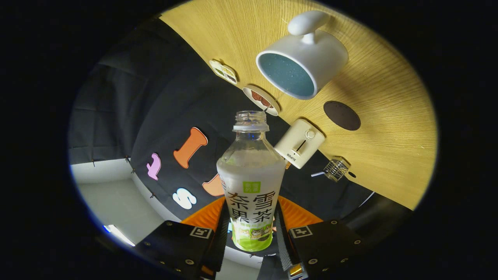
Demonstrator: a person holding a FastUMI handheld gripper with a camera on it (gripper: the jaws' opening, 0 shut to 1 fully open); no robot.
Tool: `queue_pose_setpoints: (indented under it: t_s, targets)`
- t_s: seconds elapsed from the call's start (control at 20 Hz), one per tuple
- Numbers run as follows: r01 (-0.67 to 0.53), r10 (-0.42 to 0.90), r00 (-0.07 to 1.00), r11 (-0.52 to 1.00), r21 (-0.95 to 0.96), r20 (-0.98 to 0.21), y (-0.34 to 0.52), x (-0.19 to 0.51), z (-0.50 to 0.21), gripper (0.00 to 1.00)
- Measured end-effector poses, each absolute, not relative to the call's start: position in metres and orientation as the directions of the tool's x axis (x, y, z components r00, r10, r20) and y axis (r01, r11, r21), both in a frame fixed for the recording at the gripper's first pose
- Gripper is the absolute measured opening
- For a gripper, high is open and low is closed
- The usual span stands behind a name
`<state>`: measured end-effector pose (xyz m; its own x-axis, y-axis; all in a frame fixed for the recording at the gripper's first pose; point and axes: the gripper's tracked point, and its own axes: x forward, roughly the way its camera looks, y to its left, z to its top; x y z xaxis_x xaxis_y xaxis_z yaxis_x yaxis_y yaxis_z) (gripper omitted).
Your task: Take the bottle from table, then pour the juice into the cup, finally place the bottle on the coaster
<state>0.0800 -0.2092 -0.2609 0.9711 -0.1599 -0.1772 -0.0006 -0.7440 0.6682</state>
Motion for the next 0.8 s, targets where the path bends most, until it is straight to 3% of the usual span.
queue_pose_setpoints:
  t_s: [0.2, 0.45, 0.6, 0.8]
  targets:
    - [0.021, -0.157, 0.968, -0.728, 0.685, -0.196, -0.205, 0.076, -0.275, 0.58]
    - [0.136, -0.129, 0.955, -0.611, 0.78, -0.267, -0.195, 0.072, -0.297, 0.57]
    - [0.314, -0.072, 0.923, -0.426, 0.848, -0.378, -0.172, 0.073, -0.329, 0.58]
    - [0.378, -0.06, 0.919, -0.159, 0.912, -0.391, -0.16, 0.079, -0.329, 0.57]
